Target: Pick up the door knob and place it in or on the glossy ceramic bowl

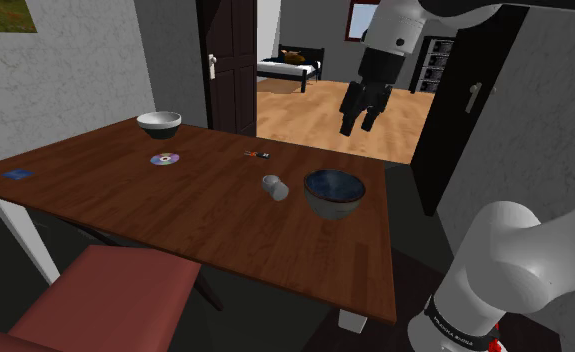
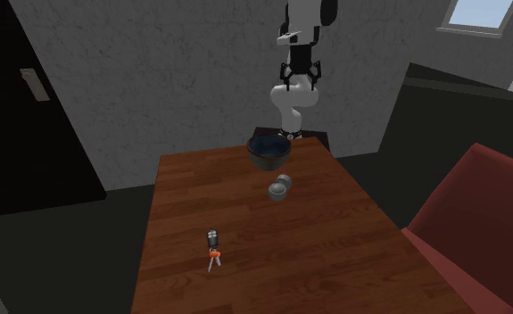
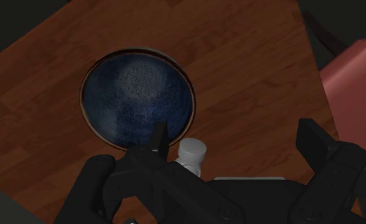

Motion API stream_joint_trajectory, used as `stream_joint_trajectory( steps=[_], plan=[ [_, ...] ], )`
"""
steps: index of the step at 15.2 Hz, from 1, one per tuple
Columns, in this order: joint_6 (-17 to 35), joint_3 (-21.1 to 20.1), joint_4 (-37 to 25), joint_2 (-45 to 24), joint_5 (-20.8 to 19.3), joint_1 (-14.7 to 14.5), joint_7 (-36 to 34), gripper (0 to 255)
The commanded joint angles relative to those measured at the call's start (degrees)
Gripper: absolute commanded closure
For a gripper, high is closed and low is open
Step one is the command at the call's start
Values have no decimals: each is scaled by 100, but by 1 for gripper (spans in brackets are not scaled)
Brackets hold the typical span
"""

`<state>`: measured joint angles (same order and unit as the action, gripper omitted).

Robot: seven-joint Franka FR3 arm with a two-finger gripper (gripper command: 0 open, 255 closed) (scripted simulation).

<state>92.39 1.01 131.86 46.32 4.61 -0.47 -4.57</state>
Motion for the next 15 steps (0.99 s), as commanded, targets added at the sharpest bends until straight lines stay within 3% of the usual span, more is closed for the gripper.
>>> stream_joint_trajectory(
  steps=[1,15],
  plan=[
    [0,0,0,0,0,0,0,0],
    [1775,140,-495,-2785,114,114,-63,0]
  ],
)
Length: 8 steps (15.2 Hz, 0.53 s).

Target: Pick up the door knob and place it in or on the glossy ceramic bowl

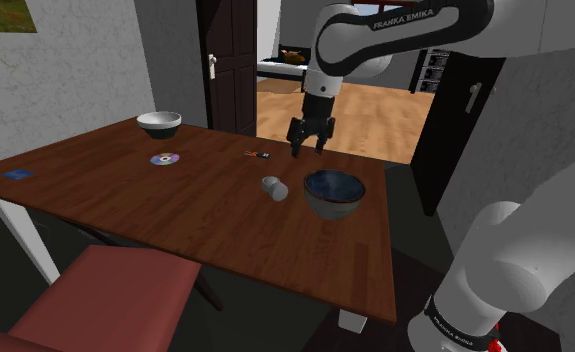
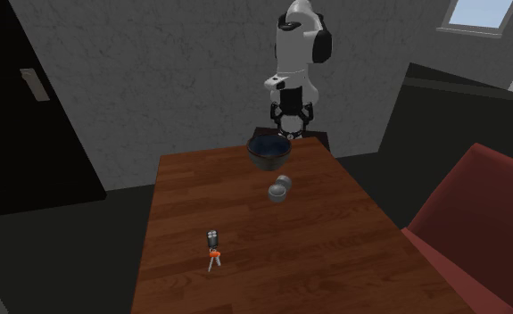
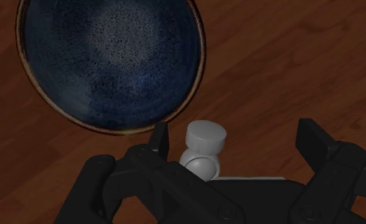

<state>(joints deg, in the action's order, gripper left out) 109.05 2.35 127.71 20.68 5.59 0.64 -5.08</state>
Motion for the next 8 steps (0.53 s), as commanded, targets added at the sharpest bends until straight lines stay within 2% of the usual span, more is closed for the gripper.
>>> stream_joint_trajectory(
  steps=[1,8],
  plan=[
    [201,19,-166,-438,31,9,-14,0],
    [690,104,-960,-1987,170,60,-12,0]
  ],
)
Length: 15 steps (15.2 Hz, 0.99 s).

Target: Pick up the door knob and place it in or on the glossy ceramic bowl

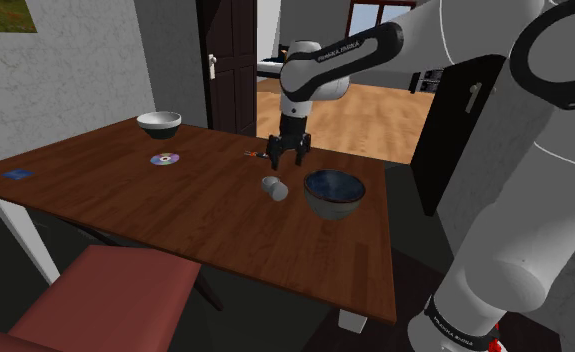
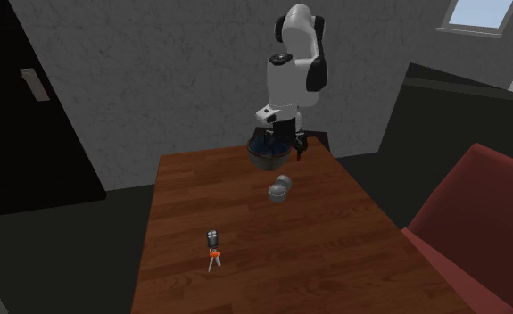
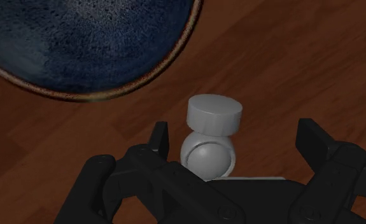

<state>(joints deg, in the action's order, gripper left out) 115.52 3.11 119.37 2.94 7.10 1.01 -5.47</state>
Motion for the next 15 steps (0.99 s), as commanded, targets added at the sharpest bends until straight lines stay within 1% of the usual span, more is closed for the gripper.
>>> stream_joint_trajectory(
  steps=[1,6,13,15],
  plan=[
    [90,38,-266,-437,43,33,29,0],
    [226,78,-1047,-1545,168,96,28,0],
    [714,46,-765,-1750,223,71,63,0],
    [754,43,-744,-1769,228,69,66,0]
  ],
)
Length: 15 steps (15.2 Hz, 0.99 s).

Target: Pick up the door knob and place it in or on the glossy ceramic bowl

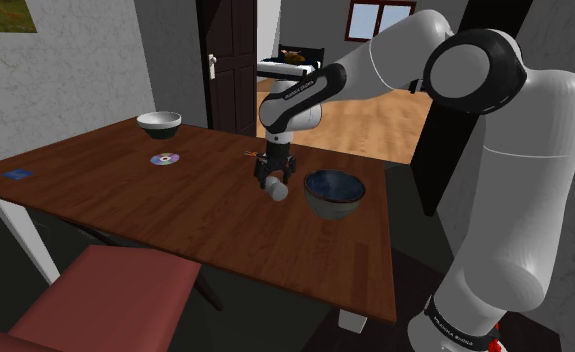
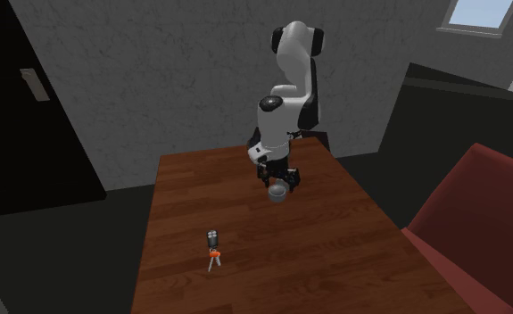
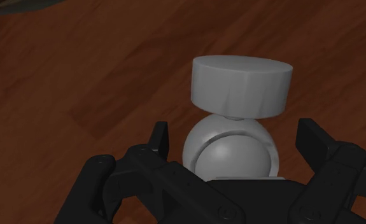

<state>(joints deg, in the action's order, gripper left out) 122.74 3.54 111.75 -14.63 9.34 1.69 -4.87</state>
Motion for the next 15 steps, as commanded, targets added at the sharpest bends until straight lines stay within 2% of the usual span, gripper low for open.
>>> stream_joint_trajectory(
  steps=[1,7,8,15],
  plan=[
    [32,-1,17,-13,4,0,6,0],
    [31,-1,17,-12,4,0,5,0],
    [31,-1,17,-12,4,0,5,255],
    [29,-1,17,-11,4,1,6,255]
  ],
)
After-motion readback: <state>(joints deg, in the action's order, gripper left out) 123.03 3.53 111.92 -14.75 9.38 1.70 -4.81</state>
